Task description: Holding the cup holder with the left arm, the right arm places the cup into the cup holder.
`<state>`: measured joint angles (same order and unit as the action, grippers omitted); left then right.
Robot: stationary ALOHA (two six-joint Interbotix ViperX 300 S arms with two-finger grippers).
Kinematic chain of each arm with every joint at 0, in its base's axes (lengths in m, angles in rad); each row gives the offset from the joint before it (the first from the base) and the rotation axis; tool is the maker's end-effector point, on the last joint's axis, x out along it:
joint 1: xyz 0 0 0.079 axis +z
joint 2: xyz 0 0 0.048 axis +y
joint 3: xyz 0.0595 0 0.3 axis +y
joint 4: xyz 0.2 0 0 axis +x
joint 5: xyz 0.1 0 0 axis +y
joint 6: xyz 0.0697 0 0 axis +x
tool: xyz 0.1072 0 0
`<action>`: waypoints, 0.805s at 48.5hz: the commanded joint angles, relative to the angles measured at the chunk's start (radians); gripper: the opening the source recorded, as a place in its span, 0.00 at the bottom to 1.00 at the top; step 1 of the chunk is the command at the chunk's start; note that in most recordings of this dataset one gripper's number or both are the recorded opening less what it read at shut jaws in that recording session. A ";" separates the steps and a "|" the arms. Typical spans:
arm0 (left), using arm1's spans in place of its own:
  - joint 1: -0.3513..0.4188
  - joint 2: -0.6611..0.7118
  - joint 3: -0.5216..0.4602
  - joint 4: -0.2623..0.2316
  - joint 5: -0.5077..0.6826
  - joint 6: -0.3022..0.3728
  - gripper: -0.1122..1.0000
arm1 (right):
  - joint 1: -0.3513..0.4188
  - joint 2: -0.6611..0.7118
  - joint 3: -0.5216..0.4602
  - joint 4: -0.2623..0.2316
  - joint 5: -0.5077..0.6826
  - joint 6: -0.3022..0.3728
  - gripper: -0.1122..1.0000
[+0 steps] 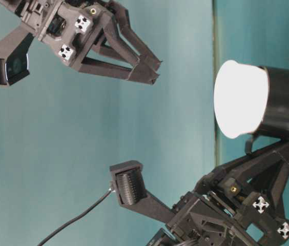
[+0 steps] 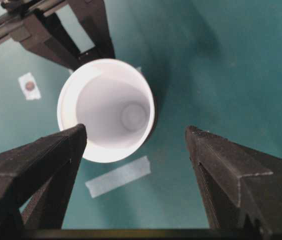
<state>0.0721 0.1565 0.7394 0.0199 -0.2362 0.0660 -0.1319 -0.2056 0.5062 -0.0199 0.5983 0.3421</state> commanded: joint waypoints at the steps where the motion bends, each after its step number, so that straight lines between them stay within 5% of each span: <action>1: -0.003 -0.015 -0.023 0.002 0.006 -0.002 0.34 | 0.002 -0.021 -0.011 0.003 -0.009 0.003 0.89; 21: -0.002 -0.014 -0.043 0.003 0.046 -0.003 0.36 | 0.002 -0.014 -0.011 0.005 -0.008 0.005 0.89; 31: -0.002 -0.015 -0.046 0.003 0.072 -0.003 0.71 | 0.005 -0.014 -0.011 0.005 -0.008 0.006 0.89; 39: -0.003 -0.018 -0.048 0.003 0.074 -0.002 0.85 | 0.005 -0.011 -0.011 0.005 -0.008 0.006 0.89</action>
<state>0.0706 0.1565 0.7102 0.0199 -0.1595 0.0644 -0.1304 -0.1994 0.5062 -0.0169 0.5967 0.3421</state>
